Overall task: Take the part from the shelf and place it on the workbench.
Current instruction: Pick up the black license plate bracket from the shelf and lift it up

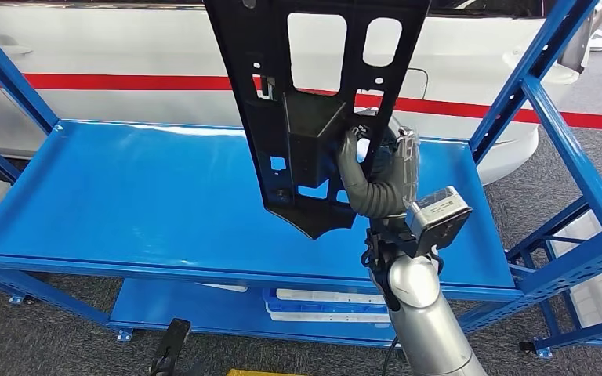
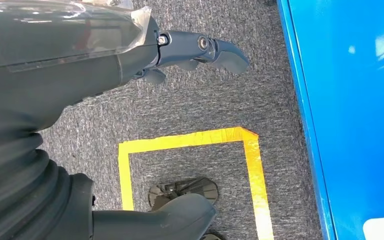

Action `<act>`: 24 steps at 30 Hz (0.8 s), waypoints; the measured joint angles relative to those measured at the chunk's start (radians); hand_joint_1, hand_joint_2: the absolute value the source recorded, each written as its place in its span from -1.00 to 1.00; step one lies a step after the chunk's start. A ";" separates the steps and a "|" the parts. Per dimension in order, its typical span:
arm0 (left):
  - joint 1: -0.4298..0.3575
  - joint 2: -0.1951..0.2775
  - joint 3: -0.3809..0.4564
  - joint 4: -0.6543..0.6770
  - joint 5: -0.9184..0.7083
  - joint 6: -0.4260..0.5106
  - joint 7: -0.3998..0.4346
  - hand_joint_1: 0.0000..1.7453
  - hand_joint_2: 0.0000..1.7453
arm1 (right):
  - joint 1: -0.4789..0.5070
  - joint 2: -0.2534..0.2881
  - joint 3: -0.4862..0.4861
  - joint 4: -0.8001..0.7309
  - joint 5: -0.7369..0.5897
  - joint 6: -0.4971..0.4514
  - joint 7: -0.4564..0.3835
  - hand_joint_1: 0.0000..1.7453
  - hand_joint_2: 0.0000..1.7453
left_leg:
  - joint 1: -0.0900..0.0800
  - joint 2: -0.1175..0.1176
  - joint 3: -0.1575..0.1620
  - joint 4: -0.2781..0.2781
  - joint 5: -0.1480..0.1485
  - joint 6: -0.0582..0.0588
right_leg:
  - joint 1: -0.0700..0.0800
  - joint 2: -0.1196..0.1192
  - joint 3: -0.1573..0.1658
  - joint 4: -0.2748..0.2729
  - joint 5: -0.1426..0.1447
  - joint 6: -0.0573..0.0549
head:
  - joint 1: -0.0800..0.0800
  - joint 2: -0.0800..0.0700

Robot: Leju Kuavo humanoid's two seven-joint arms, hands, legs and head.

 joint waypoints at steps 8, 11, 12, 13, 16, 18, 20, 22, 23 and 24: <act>0.000 0.000 0.001 -0.001 0.007 0.000 -0.008 -1.00 1.00 | 0.000 -0.006 0.009 0.000 0.002 0.003 -0.004 1.00 1.00 | -0.002 0.000 -0.002 0.003 0.000 0.006 | -0.009 0.000 0.002 -0.005 0.004 0.007 | -0.001 0.000; -0.001 -0.003 0.006 -0.004 0.022 -0.006 -0.020 -1.00 1.00 | 0.000 -0.007 0.013 0.001 0.004 0.004 -0.008 1.00 1.00 | 0.007 0.003 0.006 -0.020 0.017 0.025 | -0.013 -0.001 -0.003 -0.003 0.001 0.018 | 0.000 0.000; -0.001 -0.004 0.009 -0.004 0.029 -0.011 -0.028 -1.00 1.00 | 0.000 -0.007 0.014 0.001 0.004 0.004 -0.010 1.00 1.00 | 0.011 0.005 0.009 -0.030 0.024 0.030 | -0.011 -0.002 -0.017 0.025 -0.017 0.015 | 0.001 0.000; -0.001 -0.006 0.014 -0.005 0.037 -0.016 -0.037 -1.00 1.00 | 0.000 -0.009 0.015 0.002 0.004 0.004 -0.012 1.00 1.00 | 0.013 0.007 0.010 -0.036 0.029 0.033 | -0.010 -0.003 -0.041 0.078 -0.045 0.008 | 0.002 0.000; -0.001 -0.011 0.027 -0.006 0.060 -0.028 -0.063 -1.00 1.00 | 0.008 -0.017 0.017 0.007 0.003 0.006 -0.016 1.00 1.00 | 0.014 0.008 0.005 -0.036 0.034 0.032 | -0.014 -0.003 -0.124 0.261 -0.116 0.002 | 0.004 0.000; 0.000 -0.014 0.036 -0.006 0.069 -0.032 -0.073 -1.00 1.00 | 0.011 -0.022 0.017 0.010 0.002 0.009 -0.016 1.00 1.00 | 0.016 0.007 0.000 -0.031 0.036 0.026 | -0.020 -0.004 -0.110 0.241 -0.095 0.020 | 0.006 0.000; 0.000 -0.016 0.048 -0.008 0.092 -0.033 -0.088 -1.00 1.00 | 0.009 -0.025 0.018 0.013 -0.001 0.014 -0.018 1.00 1.00 | 0.020 0.006 -0.012 -0.013 0.033 0.013 | -0.028 -0.005 -0.045 0.115 -0.045 0.042 | 0.007 0.000; -0.001 -0.017 0.067 -0.012 0.129 -0.033 -0.114 -1.00 1.00 | 0.007 -0.028 0.019 0.017 -0.005 0.017 -0.020 1.00 1.00 | 0.020 0.004 -0.031 0.012 0.028 -0.003 | -0.029 0.000 -0.012 0.042 -0.021 0.041 | 0.007 0.000; 0.000 -0.018 0.079 -0.014 0.149 -0.035 -0.130 -1.00 1.00 | 0.008 -0.030 0.019 0.019 -0.007 0.018 -0.021 1.00 1.00 | 0.019 0.003 -0.038 0.018 0.030 -0.011 | -0.025 0.004 -0.015 0.042 -0.020 0.033 | 0.006 0.000; 0.001 -0.018 0.091 -0.015 0.167 -0.041 -0.149 -1.00 1.00 | 0.008 -0.031 0.019 0.021 -0.008 0.018 -0.022 1.00 1.00 | 0.020 0.003 -0.043 0.021 0.034 -0.016 | -0.024 0.006 -0.020 0.044 -0.015 0.024 | 0.005 0.000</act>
